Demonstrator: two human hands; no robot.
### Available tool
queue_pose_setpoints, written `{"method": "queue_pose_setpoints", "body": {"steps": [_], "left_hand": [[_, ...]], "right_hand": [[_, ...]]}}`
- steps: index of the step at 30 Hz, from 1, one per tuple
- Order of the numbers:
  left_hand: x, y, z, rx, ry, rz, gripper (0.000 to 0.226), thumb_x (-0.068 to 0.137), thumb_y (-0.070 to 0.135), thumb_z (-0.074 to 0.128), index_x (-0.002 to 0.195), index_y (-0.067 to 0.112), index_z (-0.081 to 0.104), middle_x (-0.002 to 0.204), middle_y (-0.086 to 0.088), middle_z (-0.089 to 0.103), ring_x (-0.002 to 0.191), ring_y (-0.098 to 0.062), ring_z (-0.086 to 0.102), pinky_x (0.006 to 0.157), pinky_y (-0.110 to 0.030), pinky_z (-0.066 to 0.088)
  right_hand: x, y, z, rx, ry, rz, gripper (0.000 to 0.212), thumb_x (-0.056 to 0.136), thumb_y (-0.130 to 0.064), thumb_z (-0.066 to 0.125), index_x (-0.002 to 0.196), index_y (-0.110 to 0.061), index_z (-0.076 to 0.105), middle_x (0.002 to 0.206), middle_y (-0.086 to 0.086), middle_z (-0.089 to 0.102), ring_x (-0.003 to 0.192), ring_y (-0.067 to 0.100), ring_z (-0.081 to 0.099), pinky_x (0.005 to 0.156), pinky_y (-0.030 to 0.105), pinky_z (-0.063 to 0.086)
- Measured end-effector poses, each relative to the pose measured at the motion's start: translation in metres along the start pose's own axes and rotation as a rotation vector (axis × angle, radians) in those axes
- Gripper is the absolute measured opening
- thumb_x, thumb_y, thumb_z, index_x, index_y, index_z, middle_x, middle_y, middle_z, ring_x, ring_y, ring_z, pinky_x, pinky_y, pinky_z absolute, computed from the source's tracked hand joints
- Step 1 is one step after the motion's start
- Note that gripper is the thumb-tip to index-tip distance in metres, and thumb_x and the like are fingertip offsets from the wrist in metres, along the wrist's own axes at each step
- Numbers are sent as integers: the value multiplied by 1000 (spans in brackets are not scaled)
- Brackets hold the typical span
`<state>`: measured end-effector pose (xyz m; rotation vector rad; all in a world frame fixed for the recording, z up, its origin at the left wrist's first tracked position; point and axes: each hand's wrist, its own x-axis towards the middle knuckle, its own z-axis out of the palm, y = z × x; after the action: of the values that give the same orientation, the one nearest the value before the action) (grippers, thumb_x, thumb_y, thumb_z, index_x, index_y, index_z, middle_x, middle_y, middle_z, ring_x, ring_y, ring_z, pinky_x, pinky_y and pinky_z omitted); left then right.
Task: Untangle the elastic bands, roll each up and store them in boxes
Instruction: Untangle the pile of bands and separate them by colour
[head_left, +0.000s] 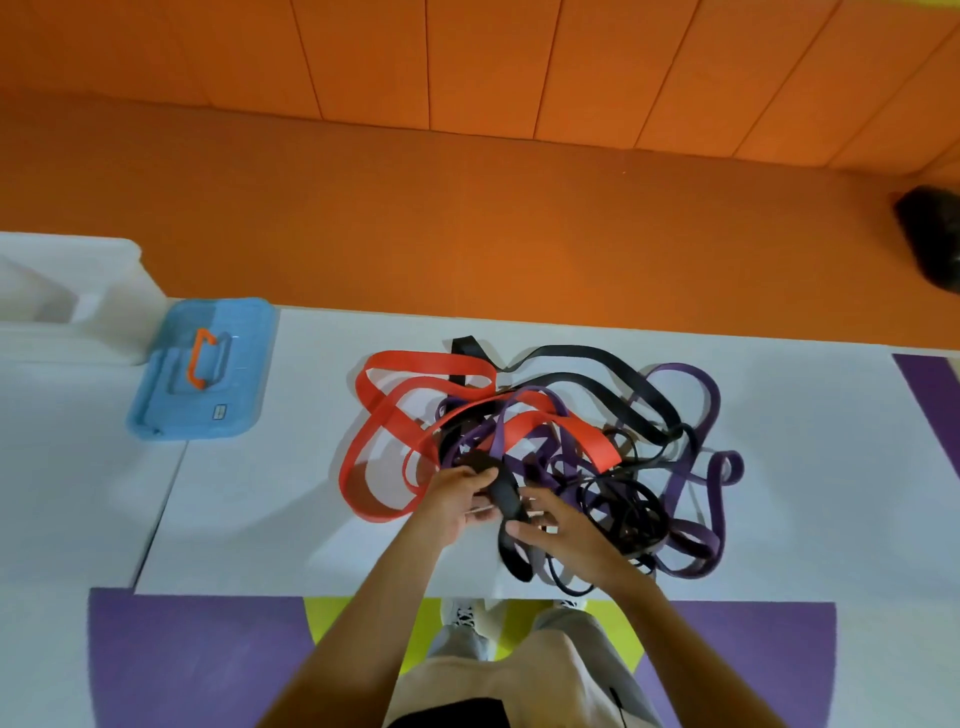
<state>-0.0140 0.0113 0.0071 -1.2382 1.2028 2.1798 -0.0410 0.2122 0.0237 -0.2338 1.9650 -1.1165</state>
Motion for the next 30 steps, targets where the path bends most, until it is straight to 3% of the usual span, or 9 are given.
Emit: {"method": "queue_pose_setpoints", "body": {"steps": [3,5,10,14,17,20,23,26,30], "left_hand": [[3,12,0,-136,-29,-22,31,98,5,72,125,-3,59,124,-25,73,117,-37,69,106,-48,55],[4,19,-2,-196,-60,-29,38,98,4,72,133,-5,59,126,-23,73,124,-39,67,101,-48,56],[2,29,-8,-317,-170,-86,31,101,6,69,131,4,65,122,-17,77,105,-30,78,79,-37,63],[5,38,-14,-318,-178,-87,31,100,7,70,130,5,65,125,-18,76,117,-31,72,85,-39,61],[5,44,-12,-255,-118,-45,16,97,7,74,111,1,68,120,-19,77,112,-32,75,81,-39,64],[14,44,-11,4,172,135,26,99,27,75,95,2,67,92,-14,82,87,-31,81,71,-34,66],[22,34,-24,685,531,521,34,107,35,62,92,4,65,77,-7,71,74,-27,73,69,-20,57],[24,20,-33,1030,469,542,29,96,30,76,99,5,63,86,-5,73,81,-22,73,83,-33,62],[25,12,-30,1253,470,538,32,97,30,74,119,13,59,107,-5,75,96,-23,76,93,-33,62]], "right_hand": [[9,-3,1,15,119,-3,65,87,-20,86,142,-24,52,118,2,71,113,15,68,95,26,56],[16,-4,-2,34,171,20,69,86,-19,87,145,-21,51,122,1,65,117,21,64,101,41,57],[30,1,-6,198,92,46,38,96,-28,77,129,-15,65,126,13,67,117,32,68,103,54,55],[36,5,-6,254,121,-22,19,95,-22,78,100,-6,68,90,7,69,91,23,67,89,40,50],[40,5,-10,271,182,-59,16,89,-11,83,86,-7,67,84,9,72,84,24,72,82,35,55],[41,0,-22,372,248,-29,15,88,-7,82,86,-14,69,89,13,76,83,30,77,73,34,62],[41,-8,-40,511,339,27,9,92,-9,77,94,-16,73,88,9,77,76,26,77,62,29,60],[43,-13,-53,472,328,32,11,94,-7,76,102,-14,76,93,15,78,79,30,78,66,28,61],[47,-23,-54,328,212,22,6,94,-10,76,98,-13,80,93,13,78,82,25,77,72,25,61]]}}
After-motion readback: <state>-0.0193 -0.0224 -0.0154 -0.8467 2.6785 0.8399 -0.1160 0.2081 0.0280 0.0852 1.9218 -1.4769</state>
